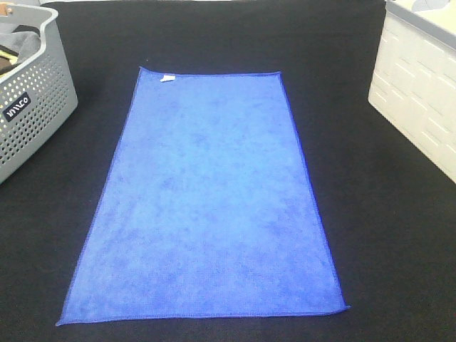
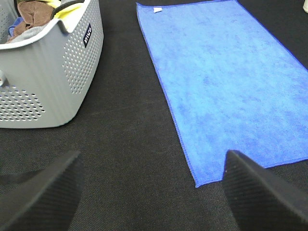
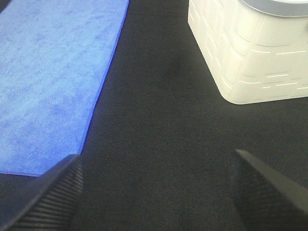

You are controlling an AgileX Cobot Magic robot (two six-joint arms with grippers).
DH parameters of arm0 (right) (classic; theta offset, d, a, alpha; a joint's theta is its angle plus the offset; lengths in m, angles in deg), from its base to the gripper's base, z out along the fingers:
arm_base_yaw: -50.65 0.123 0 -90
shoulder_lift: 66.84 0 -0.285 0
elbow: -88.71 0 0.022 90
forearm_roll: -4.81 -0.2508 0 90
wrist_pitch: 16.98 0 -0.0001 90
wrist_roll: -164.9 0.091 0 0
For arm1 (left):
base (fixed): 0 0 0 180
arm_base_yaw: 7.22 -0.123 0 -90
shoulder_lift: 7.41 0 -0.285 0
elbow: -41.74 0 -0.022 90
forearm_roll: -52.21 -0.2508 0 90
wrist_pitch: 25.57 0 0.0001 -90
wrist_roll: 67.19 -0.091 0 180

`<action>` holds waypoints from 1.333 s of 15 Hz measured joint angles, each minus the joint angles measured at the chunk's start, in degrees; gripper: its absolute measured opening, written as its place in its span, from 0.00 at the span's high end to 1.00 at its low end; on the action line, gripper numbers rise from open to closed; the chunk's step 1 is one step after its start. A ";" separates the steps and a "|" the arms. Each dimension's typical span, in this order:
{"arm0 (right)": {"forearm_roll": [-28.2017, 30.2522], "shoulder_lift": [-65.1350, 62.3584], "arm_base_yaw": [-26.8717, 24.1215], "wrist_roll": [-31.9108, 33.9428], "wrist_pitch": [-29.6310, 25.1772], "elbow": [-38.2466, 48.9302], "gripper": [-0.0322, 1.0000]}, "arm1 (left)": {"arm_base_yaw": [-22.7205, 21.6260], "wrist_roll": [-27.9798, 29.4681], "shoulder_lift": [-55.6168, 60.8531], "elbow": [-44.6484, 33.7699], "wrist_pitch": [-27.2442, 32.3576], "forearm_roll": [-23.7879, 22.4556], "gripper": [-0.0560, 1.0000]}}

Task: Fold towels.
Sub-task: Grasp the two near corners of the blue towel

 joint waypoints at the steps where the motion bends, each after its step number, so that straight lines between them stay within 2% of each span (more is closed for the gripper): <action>1: 0.00 0.00 0.00 0.00 0.00 0.00 0.21 | 0.00 0.00 0.00 0.00 0.00 0.00 0.23; 20: 0.00 0.00 0.00 0.00 0.00 0.00 0.21 | 0.00 0.00 0.00 0.00 0.00 0.00 0.23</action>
